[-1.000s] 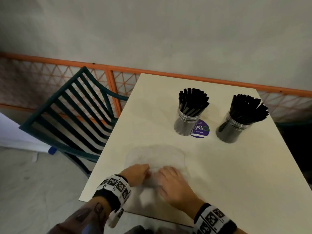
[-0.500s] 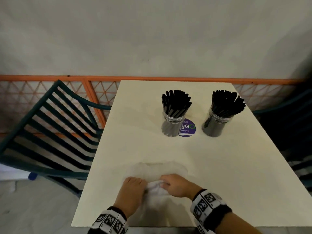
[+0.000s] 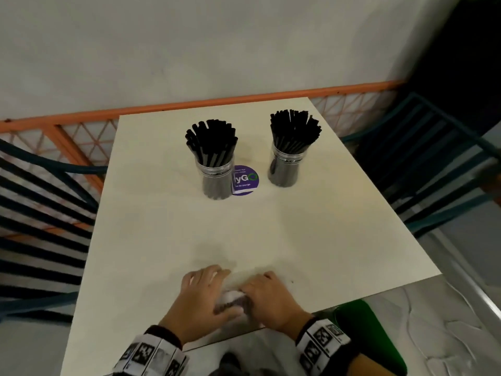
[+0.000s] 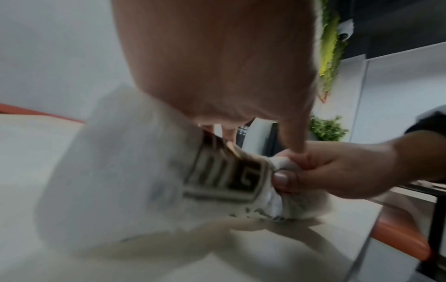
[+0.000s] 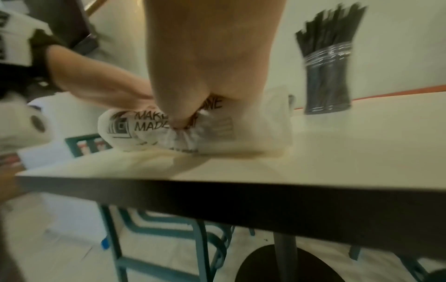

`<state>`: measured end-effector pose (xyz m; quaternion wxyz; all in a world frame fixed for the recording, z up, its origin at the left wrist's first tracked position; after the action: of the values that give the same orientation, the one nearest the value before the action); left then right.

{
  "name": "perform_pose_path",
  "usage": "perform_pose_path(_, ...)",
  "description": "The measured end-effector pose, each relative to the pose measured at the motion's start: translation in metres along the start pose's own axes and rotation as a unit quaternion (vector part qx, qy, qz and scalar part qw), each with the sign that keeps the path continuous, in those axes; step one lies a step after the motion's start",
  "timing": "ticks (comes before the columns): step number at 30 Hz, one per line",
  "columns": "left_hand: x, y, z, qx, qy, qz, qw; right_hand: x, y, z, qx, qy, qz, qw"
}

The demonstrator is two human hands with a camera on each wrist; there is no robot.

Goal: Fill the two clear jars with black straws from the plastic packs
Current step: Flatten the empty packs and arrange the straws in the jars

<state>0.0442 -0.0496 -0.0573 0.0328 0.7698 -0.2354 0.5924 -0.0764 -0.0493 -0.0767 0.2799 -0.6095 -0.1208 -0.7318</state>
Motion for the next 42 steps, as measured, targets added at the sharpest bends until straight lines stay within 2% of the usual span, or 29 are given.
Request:
perform_pose_path(2,-0.007,0.002,-0.022,-0.012,0.033,0.026,0.999,0.008,-0.017,-0.017,-0.006,0.057,-0.016,0.998)
perform_pose_path(4,-0.011,0.007,-0.046,-0.011,0.002,0.03,0.999,0.015,-0.043,-0.038,-0.038,0.152,-0.034,0.987)
perform_pose_path(7,-0.019,0.023,-0.096,0.04,-0.111,0.05,0.992,0.033,-0.097,-0.079,-0.139,0.29,-0.134,0.937)
perform_pose_path(9,-0.028,0.034,-0.132,0.086,-0.237,0.072,0.965,0.043,-0.135,-0.101,-0.182,0.297,-0.187,0.919)
perform_pose_path(11,-0.035,0.047,-0.166,0.125,-0.332,0.087,0.931,0.047,-0.175,-0.117,-0.183,0.199,-0.201,0.941)
perform_pose_path(13,-0.043,0.062,-0.196,0.168,-0.427,0.093,0.884,0.042,-0.213,-0.13,-0.188,0.172,-0.166,0.953)
perform_pose_path(15,-0.056,0.074,-0.232,0.204,-0.535,0.12,0.811,0.034,-0.25,-0.146,-0.207,0.24,-0.178,0.932)
perform_pose_path(17,-0.075,0.079,-0.276,0.239,-0.637,0.168,0.714,0.029,-0.282,-0.162,-0.228,0.318,-0.229,0.891)
perform_pose_path(19,-0.094,0.079,-0.32,0.271,-0.697,0.226,0.625,0.021,-0.306,-0.173,-0.261,0.416,-0.245,0.836)
perform_pose_path(21,-0.112,0.077,-0.358,0.282,-0.724,0.267,0.57,0.011,-0.321,-0.18,-0.279,0.498,-0.247,0.783)
perform_pose_path(22,-0.12,0.078,-0.372,0.282,-0.728,0.275,0.561,0.006,-0.329,-0.187,-0.292,0.522,-0.265,0.757)
perform_pose_path(25,-0.146,0.076,-0.404,0.282,-0.724,0.291,0.559,-0.016,-0.352,-0.216,-0.346,0.575,-0.318,0.669)
perform_pose_path(28,-0.172,0.073,-0.412,0.245,-0.714,0.309,0.579,-0.052,-0.372,-0.244,-0.38,0.662,-0.338,0.55)
perform_pose_path(30,-0.19,0.078,-0.403,0.221,-0.701,0.327,0.594,-0.078,-0.382,-0.259,-0.393,0.7,-0.328,0.498)
perform_pose_path(33,-0.218,0.084,-0.387,0.222,-0.664,0.398,0.593,-0.121,-0.383,-0.263,-0.375,0.771,-0.291,0.424)
perform_pose_path(35,-0.236,0.084,-0.383,0.214,-0.617,0.467,0.596,-0.147,-0.379,-0.261,-0.39,0.783,-0.279,0.395)
perform_pose_path(36,-0.246,0.085,-0.378,0.208,-0.595,0.477,0.613,-0.158,-0.378,-0.259,-0.409,0.775,-0.292,0.383)
perform_pose_path(38,-0.264,0.095,-0.363,0.182,-0.56,0.428,0.686,-0.178,-0.38,-0.256,-0.46,0.738,-0.327,0.371)
perform_pose_path(39,-0.273,0.102,-0.354,0.182,-0.547,0.386,0.72,-0.183,-0.378,-0.253,-0.47,0.725,-0.329,0.381)
perform_pose_path(40,-0.281,0.107,-0.344,0.195,-0.536,0.347,0.745,-0.184,-0.372,-0.248,-0.467,0.727,-0.319,0.389)
perform_pose_path(42,-0.295,0.114,-0.327,0.224,-0.523,0.283,0.772,-0.187,-0.354,-0.238,-0.426,0.76,-0.286,0.398)
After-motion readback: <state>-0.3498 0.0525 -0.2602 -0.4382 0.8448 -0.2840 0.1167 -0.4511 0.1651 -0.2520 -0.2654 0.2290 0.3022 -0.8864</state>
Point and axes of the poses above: each hand's wrist, its own y-axis towards the middle knuckle, its own x-axis out of the back of the hand, z = x × y, the point moved 7 cm from there along y, towards the middle knuckle, and after that the axes turned 5 degrees about x, right-handed, at the moved point
